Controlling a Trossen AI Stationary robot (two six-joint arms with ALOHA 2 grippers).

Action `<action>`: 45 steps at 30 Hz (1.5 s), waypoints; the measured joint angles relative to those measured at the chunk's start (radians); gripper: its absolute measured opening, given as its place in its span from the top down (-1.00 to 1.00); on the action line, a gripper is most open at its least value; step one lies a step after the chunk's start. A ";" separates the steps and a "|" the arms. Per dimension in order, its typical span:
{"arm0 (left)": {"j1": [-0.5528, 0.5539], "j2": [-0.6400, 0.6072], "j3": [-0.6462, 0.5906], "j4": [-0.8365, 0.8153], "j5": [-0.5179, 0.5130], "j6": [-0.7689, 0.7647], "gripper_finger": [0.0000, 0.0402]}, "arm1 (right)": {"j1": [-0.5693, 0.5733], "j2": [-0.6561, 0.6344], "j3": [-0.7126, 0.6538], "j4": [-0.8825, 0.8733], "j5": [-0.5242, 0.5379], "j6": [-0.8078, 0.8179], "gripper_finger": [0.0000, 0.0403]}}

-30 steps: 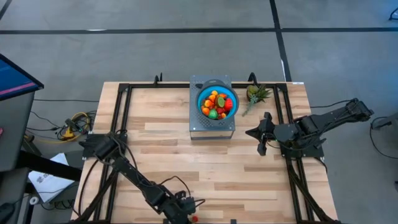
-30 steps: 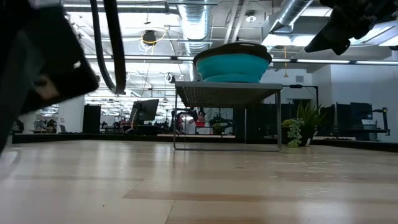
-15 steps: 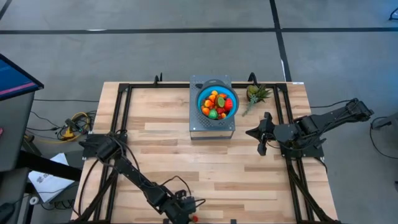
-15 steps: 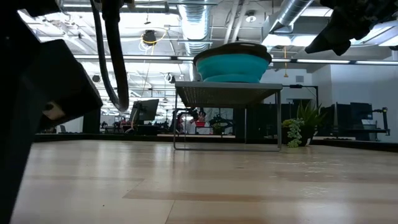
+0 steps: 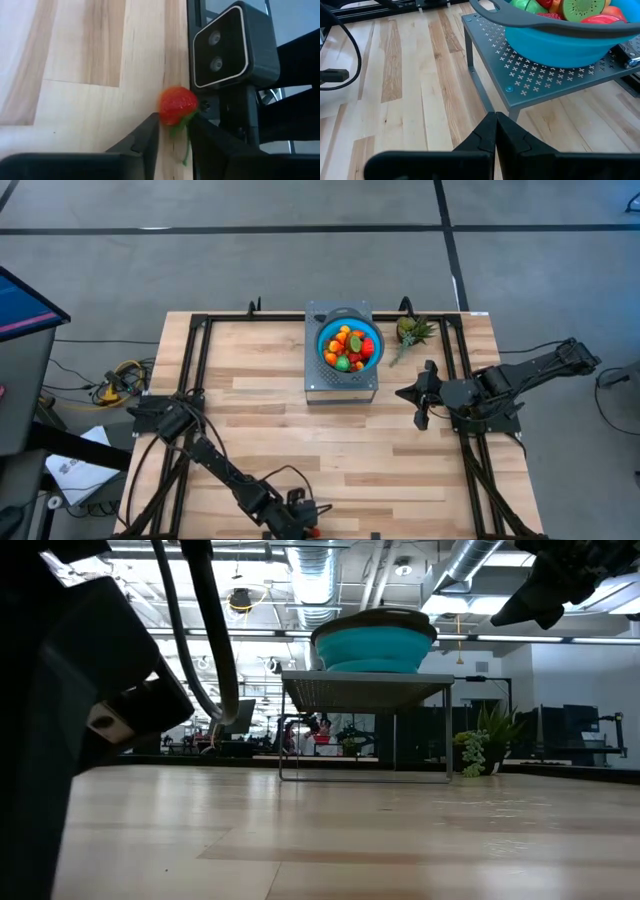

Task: Pick & Place Fruit
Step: Put the strawberry into the strainer bowl

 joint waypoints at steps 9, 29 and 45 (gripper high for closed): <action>0.008 0.002 -0.001 -0.004 0.001 -0.001 0.91 | 0.000 0.000 0.000 0.000 0.000 0.000 1.00; 0.055 -0.013 -0.004 -0.013 0.000 -0.001 0.99 | 0.000 0.000 0.000 0.000 0.000 0.000 1.00; 0.313 -0.201 -0.004 -0.005 -0.132 0.051 1.00 | 0.000 0.000 0.000 0.000 -0.002 -0.001 1.00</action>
